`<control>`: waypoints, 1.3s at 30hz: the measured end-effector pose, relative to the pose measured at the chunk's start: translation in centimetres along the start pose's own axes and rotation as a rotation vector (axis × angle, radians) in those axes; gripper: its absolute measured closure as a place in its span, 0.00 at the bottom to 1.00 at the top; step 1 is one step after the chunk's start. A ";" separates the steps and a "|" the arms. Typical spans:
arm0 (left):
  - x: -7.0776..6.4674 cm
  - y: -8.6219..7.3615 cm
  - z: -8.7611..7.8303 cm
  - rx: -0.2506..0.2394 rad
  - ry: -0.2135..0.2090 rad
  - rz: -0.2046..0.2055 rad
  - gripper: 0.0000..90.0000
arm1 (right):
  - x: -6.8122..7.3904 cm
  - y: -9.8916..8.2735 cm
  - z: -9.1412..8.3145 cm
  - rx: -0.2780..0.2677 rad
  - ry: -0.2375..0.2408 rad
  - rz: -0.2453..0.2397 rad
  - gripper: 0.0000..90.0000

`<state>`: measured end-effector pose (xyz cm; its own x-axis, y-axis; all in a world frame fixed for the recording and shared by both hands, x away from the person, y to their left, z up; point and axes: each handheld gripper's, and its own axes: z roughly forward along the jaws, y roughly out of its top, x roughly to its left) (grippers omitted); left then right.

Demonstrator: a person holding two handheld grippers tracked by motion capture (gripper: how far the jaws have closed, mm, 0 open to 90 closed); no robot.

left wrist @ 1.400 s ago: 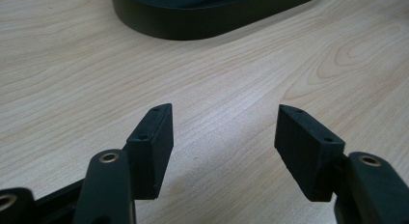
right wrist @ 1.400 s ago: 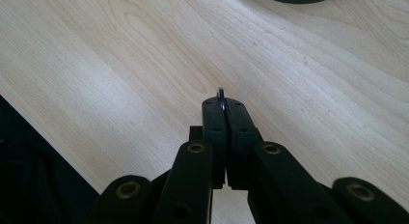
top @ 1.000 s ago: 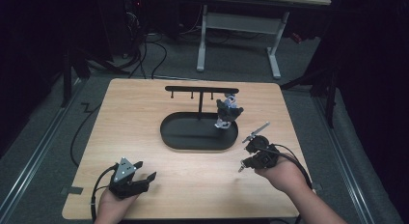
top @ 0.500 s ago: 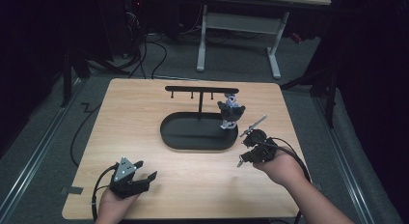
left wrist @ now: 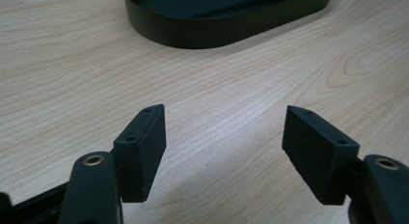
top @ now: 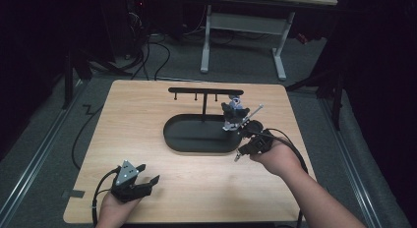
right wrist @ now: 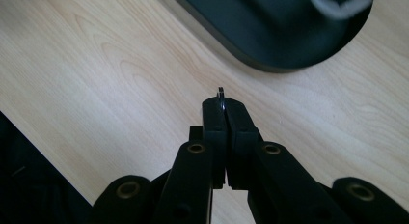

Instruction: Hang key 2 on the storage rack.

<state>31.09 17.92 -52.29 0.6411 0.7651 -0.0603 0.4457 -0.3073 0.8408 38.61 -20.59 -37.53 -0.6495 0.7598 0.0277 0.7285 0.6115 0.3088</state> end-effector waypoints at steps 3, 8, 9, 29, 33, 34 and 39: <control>0.0 0.0 -0.2 -0.009 -0.001 -0.010 0.36 | 0.0 0.9 -0.2 0.001 0.001 0.003 1.00; 0.0 0.0 0.0 -0.005 -0.004 -0.004 0.36 | -0.4 2.4 -0.5 -0.005 0.016 -0.003 1.00; 0.0 0.0 0.0 -0.001 -0.006 -0.002 0.36 | -0.3 2.7 -0.6 0.001 0.014 0.019 1.00; 0.3 -0.1 -0.2 -0.002 -0.011 -0.016 0.36 | -1.7 8.7 -2.8 -0.027 0.020 0.023 1.00; 0.4 -0.2 -0.3 0.000 -0.013 -0.019 0.36 | -2.1 9.9 -3.1 -0.028 0.012 0.025 1.00; 0.4 -0.2 -0.3 0.001 -0.013 -0.020 0.36 | -2.2 10.1 -3.1 -0.035 0.009 0.020 1.00; 0.4 -0.2 -0.3 0.001 -0.015 -0.022 0.36 | -2.2 11.0 -3.2 -0.033 0.009 0.030 1.00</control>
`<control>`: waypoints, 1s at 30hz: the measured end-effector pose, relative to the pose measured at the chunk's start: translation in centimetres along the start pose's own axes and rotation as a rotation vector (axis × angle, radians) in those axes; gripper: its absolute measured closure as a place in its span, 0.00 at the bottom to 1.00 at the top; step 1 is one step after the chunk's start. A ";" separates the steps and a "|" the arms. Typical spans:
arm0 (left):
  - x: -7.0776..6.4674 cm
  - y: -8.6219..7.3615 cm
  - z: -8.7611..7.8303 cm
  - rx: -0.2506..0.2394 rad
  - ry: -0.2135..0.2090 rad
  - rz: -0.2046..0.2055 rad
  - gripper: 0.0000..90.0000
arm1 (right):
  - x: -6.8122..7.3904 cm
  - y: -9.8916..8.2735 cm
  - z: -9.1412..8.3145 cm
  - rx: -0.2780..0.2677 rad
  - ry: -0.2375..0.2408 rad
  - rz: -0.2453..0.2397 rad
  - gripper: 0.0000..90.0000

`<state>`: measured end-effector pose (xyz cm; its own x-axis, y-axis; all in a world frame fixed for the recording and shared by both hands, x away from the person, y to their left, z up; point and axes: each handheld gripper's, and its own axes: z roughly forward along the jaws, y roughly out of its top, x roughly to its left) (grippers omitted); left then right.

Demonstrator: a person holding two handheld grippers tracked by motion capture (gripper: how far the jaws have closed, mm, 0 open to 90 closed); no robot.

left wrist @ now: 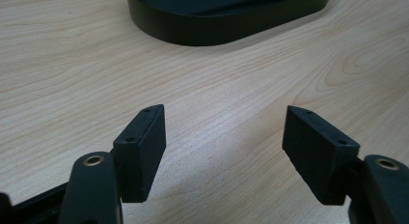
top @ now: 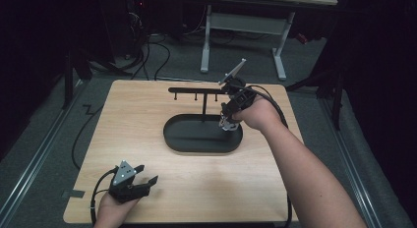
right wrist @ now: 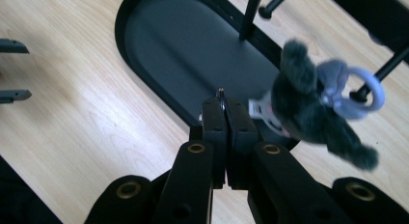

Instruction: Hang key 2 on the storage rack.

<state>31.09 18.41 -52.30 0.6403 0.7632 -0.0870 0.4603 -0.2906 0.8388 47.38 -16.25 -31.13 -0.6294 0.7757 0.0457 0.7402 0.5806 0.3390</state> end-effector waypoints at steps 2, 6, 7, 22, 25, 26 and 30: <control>0.0 0.0 0.0 0.001 0.000 0.003 0.36 | -0.1 0.5 0.1 -0.006 0.000 -0.010 1.00; 0.1 0.0 0.0 0.001 0.001 0.004 0.36 | -0.2 1.8 0.5 -0.011 -0.001 -0.005 1.00; 0.1 0.0 0.0 0.000 0.000 0.003 0.36 | -0.2 1.8 0.5 -0.011 -0.001 -0.005 1.00; 0.2 0.0 -0.1 0.001 -0.003 0.003 0.36 | -0.9 4.4 1.2 -0.035 -0.023 0.004 1.00; 0.2 -0.1 -0.1 0.000 -0.002 0.004 0.36 | -1.3 4.6 1.3 -0.034 -0.027 0.018 1.00; 0.2 -0.1 -0.1 0.000 -0.002 0.003 0.36 | -1.4 4.7 1.3 -0.037 -0.031 0.014 0.99; 0.2 -0.1 0.0 0.001 -0.003 0.004 0.36 | -1.7 4.9 1.6 -0.031 -0.031 0.022 0.99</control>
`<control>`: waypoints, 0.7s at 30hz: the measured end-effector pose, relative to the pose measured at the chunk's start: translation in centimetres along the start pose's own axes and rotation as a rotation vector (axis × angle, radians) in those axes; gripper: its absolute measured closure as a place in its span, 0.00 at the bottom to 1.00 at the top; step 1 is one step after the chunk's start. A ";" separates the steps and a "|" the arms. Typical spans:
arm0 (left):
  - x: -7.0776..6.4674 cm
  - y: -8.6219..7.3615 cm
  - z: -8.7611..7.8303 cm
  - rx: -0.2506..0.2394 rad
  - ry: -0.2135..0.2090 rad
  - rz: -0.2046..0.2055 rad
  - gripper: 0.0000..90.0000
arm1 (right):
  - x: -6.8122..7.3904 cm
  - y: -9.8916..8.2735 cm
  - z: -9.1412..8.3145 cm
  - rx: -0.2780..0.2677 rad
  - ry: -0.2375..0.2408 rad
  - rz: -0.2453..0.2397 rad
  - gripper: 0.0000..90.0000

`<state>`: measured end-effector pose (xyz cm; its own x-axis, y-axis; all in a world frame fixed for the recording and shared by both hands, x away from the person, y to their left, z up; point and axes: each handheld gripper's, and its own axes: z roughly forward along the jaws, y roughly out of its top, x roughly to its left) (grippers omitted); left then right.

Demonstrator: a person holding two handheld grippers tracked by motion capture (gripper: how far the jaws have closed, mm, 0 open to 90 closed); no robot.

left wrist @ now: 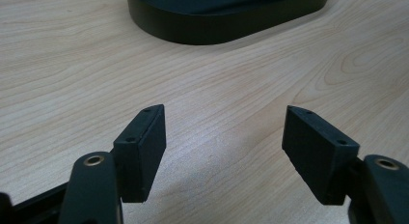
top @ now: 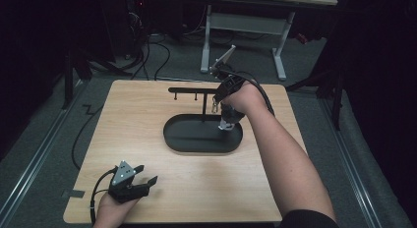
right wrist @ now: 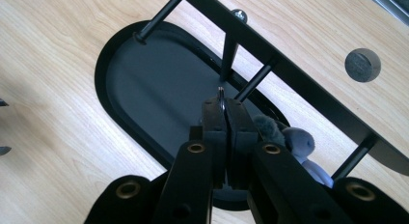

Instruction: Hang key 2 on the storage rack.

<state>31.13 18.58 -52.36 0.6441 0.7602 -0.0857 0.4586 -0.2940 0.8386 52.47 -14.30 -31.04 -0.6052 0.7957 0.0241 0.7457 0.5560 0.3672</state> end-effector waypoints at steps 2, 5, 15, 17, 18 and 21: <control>0.0 0.0 0.0 0.003 0.000 0.002 0.36 | -0.2 0.1 0.1 -0.001 -0.003 0.011 0.99; 0.0 0.0 0.0 0.003 0.000 0.004 0.36 | -0.5 0.2 0.2 -0.001 -0.008 0.024 0.99; -0.1 -0.1 0.1 0.005 -0.005 0.006 0.36 | -1.0 0.4 0.7 -0.006 -0.036 0.035 0.99; -0.1 -0.1 0.1 0.008 -0.006 0.005 0.36 | -0.9 0.3 0.8 -0.019 -0.047 0.046 0.96; -0.1 -0.1 0.2 0.009 -0.007 0.004 0.37 | -1.0 0.3 0.8 -0.024 -0.052 0.048 0.94; -0.2 -0.1 0.2 0.010 -0.006 0.006 0.36 | -1.0 0.2 0.6 -0.039 -0.071 0.042 0.92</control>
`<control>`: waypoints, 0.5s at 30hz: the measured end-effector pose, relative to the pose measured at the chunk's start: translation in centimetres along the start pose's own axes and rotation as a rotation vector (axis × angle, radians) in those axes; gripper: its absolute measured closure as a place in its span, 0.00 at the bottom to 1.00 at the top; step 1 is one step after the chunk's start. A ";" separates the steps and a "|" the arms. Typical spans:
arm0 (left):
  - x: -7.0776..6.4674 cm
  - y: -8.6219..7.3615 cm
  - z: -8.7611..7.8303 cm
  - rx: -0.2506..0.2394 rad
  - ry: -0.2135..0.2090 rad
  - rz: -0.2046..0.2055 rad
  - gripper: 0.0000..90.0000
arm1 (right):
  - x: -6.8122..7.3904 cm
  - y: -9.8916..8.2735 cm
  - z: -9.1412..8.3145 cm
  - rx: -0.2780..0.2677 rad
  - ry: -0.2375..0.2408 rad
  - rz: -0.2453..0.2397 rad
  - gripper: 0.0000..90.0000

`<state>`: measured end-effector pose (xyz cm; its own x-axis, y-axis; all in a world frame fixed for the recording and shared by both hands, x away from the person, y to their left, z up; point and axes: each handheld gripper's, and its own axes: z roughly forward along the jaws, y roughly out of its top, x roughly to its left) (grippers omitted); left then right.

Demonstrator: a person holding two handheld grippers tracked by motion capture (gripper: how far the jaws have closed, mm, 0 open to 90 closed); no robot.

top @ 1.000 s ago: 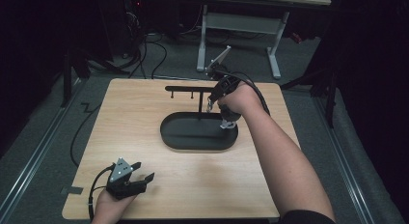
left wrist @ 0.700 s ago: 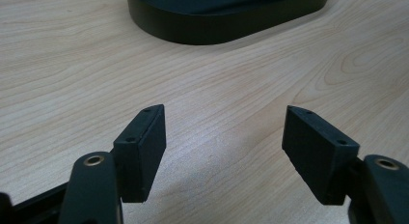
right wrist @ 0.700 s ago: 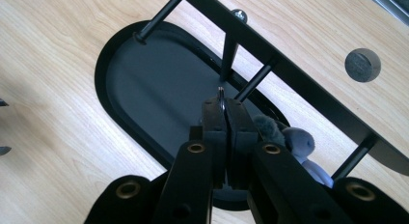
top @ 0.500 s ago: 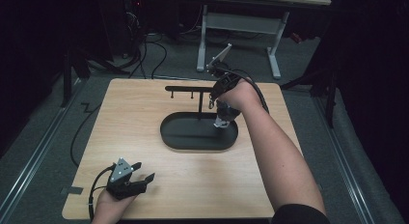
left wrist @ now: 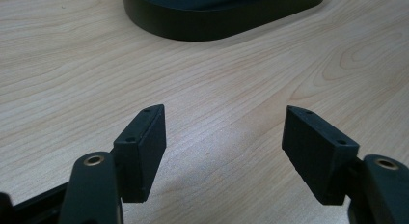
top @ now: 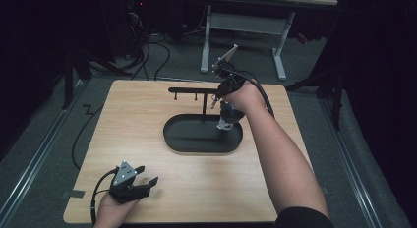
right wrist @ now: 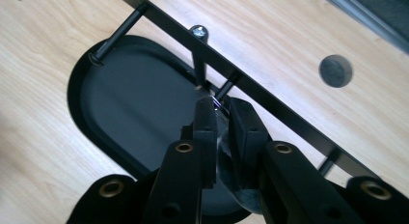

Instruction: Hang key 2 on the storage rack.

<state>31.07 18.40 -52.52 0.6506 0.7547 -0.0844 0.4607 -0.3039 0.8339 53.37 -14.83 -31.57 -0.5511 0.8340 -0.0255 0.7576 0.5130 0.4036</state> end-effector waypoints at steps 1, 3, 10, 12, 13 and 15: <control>0.0 0.0 0.0 0.001 0.000 0.001 0.36 | 0.0 -0.1 -0.1 -0.008 0.006 0.001 0.92; 0.0 0.0 0.0 0.004 0.000 0.002 0.36 | 0.1 -0.2 -0.4 -0.013 0.008 -0.004 0.91; 0.0 0.0 0.0 0.003 0.000 0.003 0.36 | 0.6 -1.9 -1.3 -0.036 0.030 -0.004 0.86; 0.0 0.0 0.0 0.003 0.000 0.006 0.36 | 0.7 -2.2 -1.4 -0.041 0.033 -0.008 0.85; 0.0 0.0 0.1 0.008 -0.002 0.008 0.36 | 0.8 -2.5 -1.5 -0.043 0.037 -0.010 0.84; -0.1 0.0 0.1 0.006 -0.002 0.008 0.36 | 1.0 -3.3 -1.4 -0.054 0.044 -0.004 0.81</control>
<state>31.12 18.25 -52.58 0.6554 0.7512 -0.0790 0.4594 -0.3134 0.8311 49.88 -15.94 -31.66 -0.5700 0.8216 0.0122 0.7361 0.5039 0.4520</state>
